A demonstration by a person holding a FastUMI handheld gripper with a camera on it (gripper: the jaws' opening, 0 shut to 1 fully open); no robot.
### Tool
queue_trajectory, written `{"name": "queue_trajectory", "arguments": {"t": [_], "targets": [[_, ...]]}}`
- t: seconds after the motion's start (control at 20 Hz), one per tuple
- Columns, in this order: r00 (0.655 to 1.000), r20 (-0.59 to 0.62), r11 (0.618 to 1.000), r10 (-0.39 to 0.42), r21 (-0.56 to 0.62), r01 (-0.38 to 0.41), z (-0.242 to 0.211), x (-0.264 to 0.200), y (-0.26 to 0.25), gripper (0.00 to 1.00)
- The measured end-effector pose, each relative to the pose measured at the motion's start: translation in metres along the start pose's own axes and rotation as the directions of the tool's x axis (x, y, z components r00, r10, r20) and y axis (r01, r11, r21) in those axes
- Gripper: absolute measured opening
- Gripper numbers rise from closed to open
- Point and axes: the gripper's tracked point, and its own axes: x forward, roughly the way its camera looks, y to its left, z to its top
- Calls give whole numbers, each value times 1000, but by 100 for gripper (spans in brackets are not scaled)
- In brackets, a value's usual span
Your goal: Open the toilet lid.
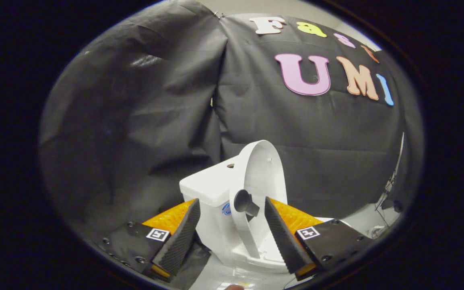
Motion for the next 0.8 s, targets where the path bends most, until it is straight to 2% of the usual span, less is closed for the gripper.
{"name": "queue_trajectory", "arguments": {"t": [0.15, 0.25, 0.55, 0.8], "targets": [[1000, 9, 1000, 21, 9, -21, 5, -25, -13, 99], [996, 49, 995, 70, 63, -73, 16, -36, -12, 99], [982, 179, 998, 54, 32, -60, 65, -86, -60, 99], [984, 178, 999, -31, -15, 34, 79, -113, -139, 99]]}}
